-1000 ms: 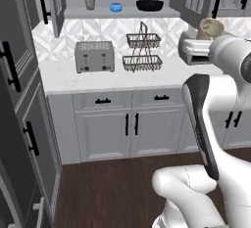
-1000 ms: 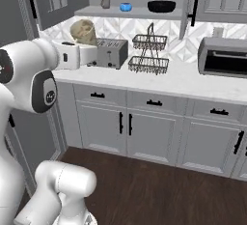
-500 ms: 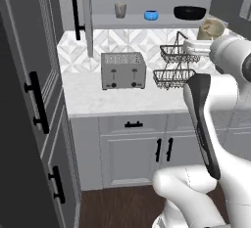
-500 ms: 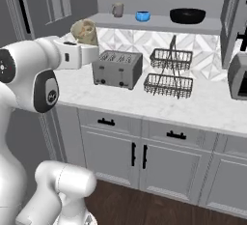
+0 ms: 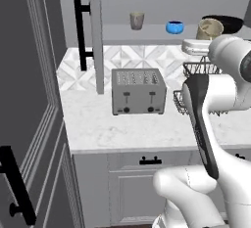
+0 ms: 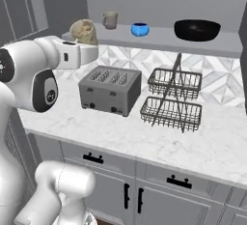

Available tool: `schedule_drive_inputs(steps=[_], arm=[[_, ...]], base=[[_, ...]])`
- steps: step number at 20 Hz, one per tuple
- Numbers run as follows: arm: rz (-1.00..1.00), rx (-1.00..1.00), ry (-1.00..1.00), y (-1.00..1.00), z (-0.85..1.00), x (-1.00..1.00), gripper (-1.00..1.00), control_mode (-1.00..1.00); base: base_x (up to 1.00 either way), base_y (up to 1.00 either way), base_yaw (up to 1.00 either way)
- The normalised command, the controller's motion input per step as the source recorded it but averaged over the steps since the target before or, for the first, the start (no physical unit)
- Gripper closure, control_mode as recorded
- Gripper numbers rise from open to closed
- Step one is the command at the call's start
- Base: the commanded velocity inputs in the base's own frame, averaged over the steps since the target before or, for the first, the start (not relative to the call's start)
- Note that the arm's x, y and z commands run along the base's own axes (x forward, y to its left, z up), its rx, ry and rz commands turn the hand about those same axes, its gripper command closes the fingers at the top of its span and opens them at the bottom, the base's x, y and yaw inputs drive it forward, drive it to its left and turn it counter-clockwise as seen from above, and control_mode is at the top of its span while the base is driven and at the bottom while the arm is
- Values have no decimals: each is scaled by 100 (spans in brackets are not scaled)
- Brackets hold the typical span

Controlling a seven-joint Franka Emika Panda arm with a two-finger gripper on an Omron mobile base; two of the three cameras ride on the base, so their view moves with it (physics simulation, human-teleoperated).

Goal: Gather all objects into one cabinet and sort the glasses and bowls to opposite sides.

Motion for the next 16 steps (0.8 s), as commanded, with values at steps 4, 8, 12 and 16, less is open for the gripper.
schedule_drive_inputs(steps=[4, 8, 12, 16], arm=[[0, 0, 0, 0, 0, 0, 100, 100], [0, 0, 0, 0, 0, 0, 100, 100], [0, 0, 0, 0, 0, 0, 100, 100], [0, 0, 0, 0, 0, 0, 100, 100]], base=[[77, 0, 4], [53, 0, 2], [2, 0, 0], [18, 0, 0]])
